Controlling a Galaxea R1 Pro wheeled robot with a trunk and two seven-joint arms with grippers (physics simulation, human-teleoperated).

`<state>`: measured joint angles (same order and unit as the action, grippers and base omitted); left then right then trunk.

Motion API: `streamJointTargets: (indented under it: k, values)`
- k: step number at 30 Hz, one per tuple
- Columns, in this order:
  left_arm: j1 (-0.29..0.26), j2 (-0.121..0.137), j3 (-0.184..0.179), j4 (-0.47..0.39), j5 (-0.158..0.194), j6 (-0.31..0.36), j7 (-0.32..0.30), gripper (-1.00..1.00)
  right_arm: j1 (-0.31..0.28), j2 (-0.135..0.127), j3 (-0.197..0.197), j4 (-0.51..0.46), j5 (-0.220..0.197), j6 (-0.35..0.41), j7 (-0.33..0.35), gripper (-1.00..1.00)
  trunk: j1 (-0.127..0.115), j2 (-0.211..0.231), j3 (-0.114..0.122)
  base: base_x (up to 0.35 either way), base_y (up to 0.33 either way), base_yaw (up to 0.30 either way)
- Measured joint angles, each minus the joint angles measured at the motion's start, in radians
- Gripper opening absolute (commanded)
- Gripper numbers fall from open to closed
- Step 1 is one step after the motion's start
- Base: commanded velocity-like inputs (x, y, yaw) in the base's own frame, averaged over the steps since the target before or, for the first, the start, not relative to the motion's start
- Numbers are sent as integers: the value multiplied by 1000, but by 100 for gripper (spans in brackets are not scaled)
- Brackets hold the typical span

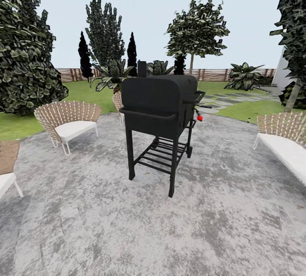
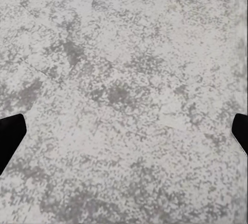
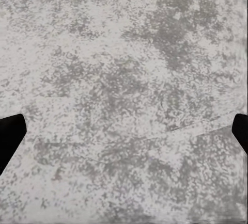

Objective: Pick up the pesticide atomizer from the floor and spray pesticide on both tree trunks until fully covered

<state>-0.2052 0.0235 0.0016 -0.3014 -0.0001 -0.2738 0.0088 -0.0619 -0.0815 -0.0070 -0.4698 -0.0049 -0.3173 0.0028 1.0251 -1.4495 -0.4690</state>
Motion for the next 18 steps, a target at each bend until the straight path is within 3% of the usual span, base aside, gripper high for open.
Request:
streamJointTargets:
  k: [13, 18]
  values:
    - [0, -1, 0, 0, 2, 1, 2, 100, 0, 0, 0, 1, 0, 0, 0, 100, 0, 0, 0, 0, -2, -300]
    - [0, 0, 0, 0, 2, 1, 2, 100, 0, 0, 0, 1, 0, 0, -1, 100, 19, -35, -16, 0, 0, -300]
